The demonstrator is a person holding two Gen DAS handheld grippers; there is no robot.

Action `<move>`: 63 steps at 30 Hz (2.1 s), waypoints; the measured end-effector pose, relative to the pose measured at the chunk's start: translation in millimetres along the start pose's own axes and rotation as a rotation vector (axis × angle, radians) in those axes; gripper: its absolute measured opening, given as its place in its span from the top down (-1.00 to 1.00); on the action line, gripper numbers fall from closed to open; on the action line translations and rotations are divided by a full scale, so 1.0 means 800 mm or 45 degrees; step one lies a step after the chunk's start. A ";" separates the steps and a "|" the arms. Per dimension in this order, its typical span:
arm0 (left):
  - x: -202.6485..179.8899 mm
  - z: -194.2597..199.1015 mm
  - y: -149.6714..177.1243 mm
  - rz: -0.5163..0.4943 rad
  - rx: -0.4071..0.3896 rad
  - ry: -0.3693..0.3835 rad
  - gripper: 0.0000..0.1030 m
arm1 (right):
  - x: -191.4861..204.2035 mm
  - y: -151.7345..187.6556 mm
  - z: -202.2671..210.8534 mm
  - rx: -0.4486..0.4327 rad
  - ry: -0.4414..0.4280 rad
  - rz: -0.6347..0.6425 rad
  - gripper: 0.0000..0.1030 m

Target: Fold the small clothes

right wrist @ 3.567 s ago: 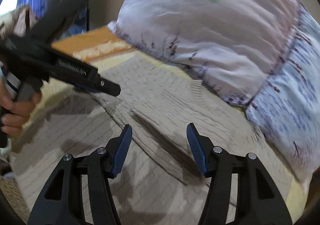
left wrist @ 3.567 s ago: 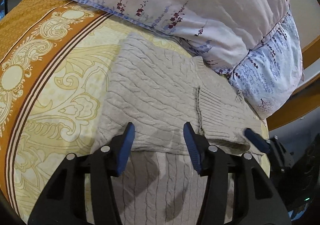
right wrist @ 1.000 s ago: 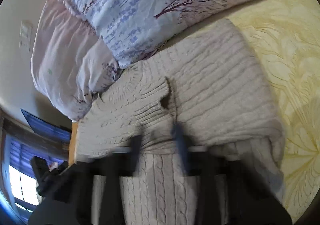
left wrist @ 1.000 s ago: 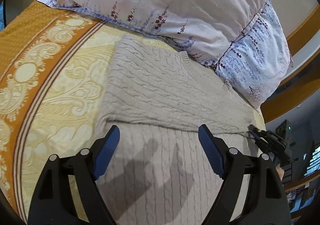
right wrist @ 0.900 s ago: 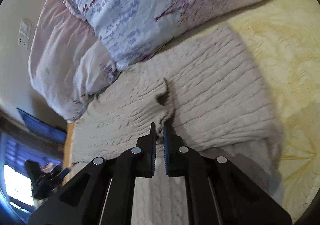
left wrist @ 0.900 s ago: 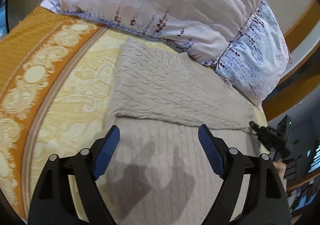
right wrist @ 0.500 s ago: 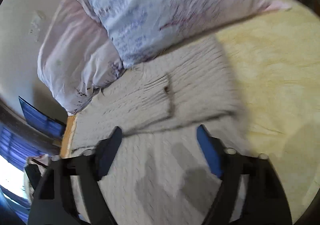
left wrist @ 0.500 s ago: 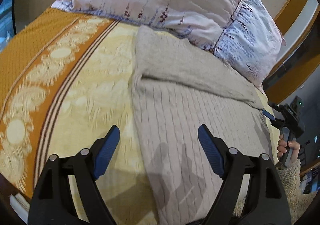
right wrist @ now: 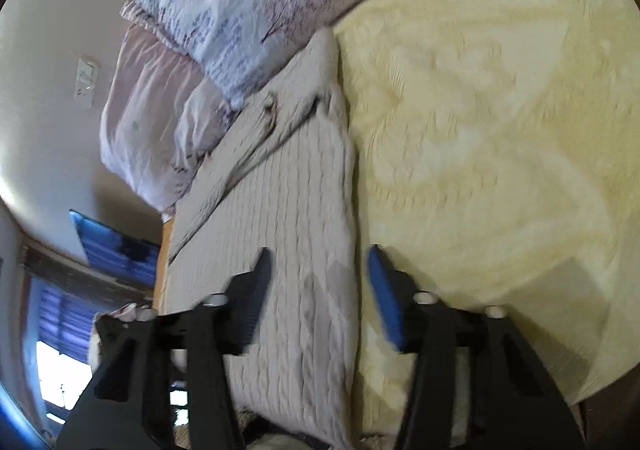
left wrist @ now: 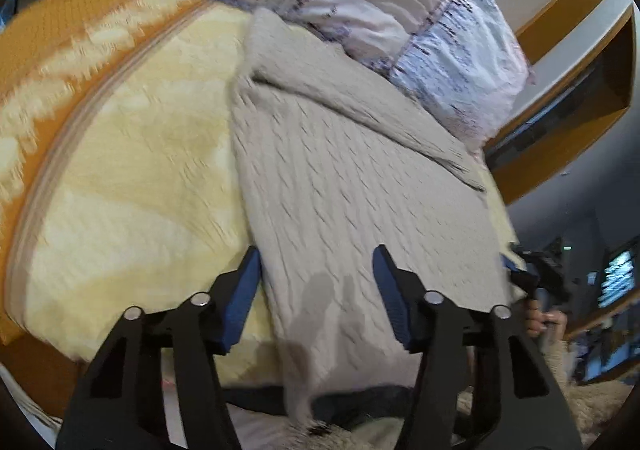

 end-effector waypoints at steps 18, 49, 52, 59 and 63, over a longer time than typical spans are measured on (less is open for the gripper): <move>-0.031 -0.007 0.075 -0.056 0.100 0.288 0.17 | 0.029 0.097 -0.011 0.246 -0.318 0.104 0.46; -0.066 0.063 -0.085 -0.189 -0.264 -0.046 0.88 | 0.142 0.010 0.062 -0.453 0.033 0.579 0.84; -0.076 0.057 -0.119 -0.207 -0.286 -0.093 0.88 | 0.157 -0.005 0.057 -0.486 0.096 0.628 0.84; -0.081 0.029 -0.190 -0.170 -0.282 -0.122 0.88 | 0.170 -0.054 0.032 -0.486 0.159 0.625 0.84; -0.075 0.013 -0.225 -0.143 -0.289 -0.115 0.88 | 0.170 -0.089 0.016 -0.477 0.173 0.586 0.84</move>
Point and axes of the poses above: each gripper's, at about its wrist camera, not at the fingertips, and z roughly against the way its jaws point, x to its left, y to its underside, the point moved 3 cm from there along -z, roughly the way its jaws point, and after that the axes turned 10 degrees about x, right-handed, at the moved point
